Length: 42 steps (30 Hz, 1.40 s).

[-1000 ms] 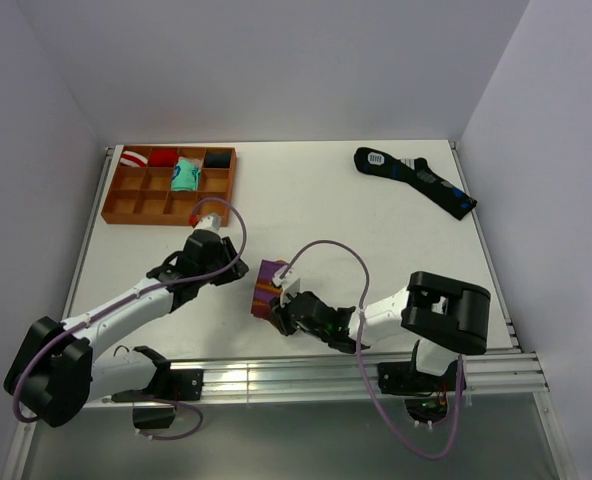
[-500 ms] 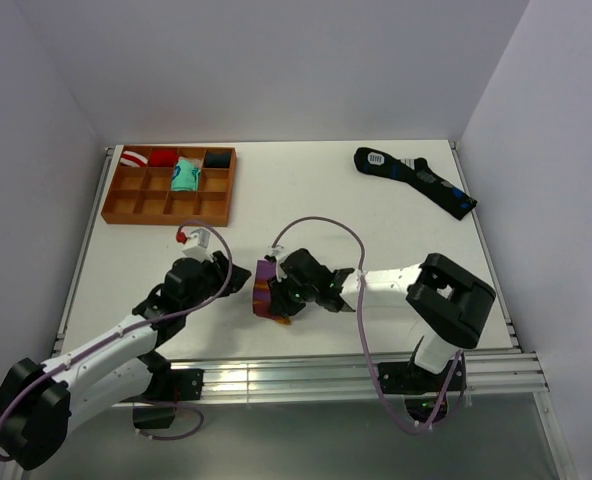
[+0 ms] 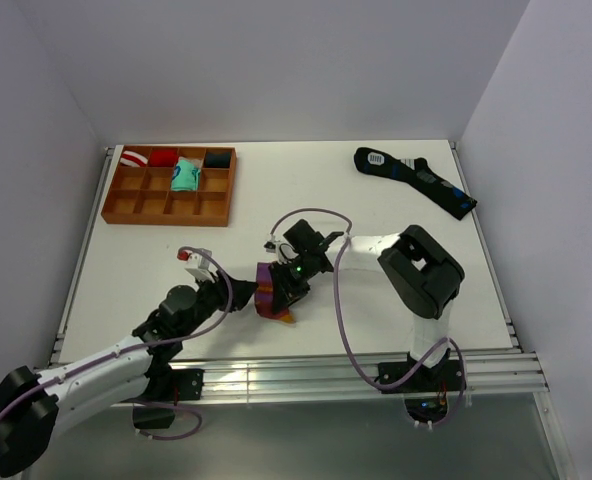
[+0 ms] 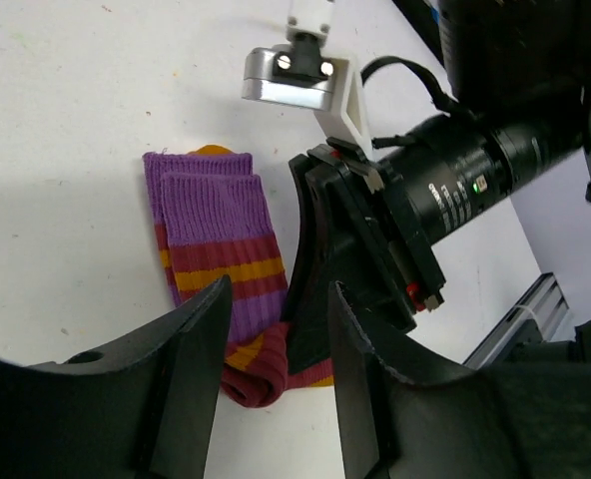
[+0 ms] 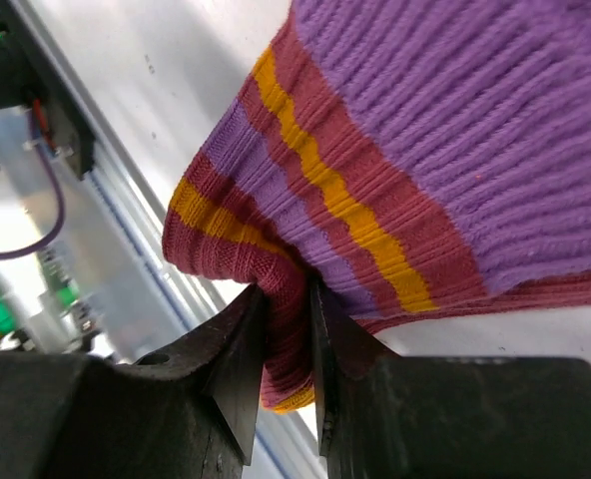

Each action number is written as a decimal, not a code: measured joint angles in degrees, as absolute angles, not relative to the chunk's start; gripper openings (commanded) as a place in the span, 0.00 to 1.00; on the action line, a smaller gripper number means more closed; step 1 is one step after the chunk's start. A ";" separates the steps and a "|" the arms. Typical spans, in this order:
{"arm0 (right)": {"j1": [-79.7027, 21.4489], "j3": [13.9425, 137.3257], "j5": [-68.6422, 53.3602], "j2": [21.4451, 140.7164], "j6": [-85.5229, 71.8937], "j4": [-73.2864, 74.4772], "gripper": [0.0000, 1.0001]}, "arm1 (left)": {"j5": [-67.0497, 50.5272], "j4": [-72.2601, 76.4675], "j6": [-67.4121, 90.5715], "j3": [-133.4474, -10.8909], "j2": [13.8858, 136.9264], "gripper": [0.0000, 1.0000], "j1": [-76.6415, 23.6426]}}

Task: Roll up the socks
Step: Roll the sock at the center of the board.

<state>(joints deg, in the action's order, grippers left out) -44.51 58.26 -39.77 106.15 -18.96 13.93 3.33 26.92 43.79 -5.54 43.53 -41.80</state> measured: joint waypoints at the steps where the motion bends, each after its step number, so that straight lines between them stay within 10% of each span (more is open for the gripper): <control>1: -44.10 59.05 -41.04 106.98 -18.76 15.11 0.30 | 3.79 27.97 43.46 -5.13 44.10 0.48 -42.59; 42: -39.68 65.69 -52.14 113.51 -12.56 31.81 0.29 | 15.18 68.38 38.89 -2.83 73.41 0.51 -59.07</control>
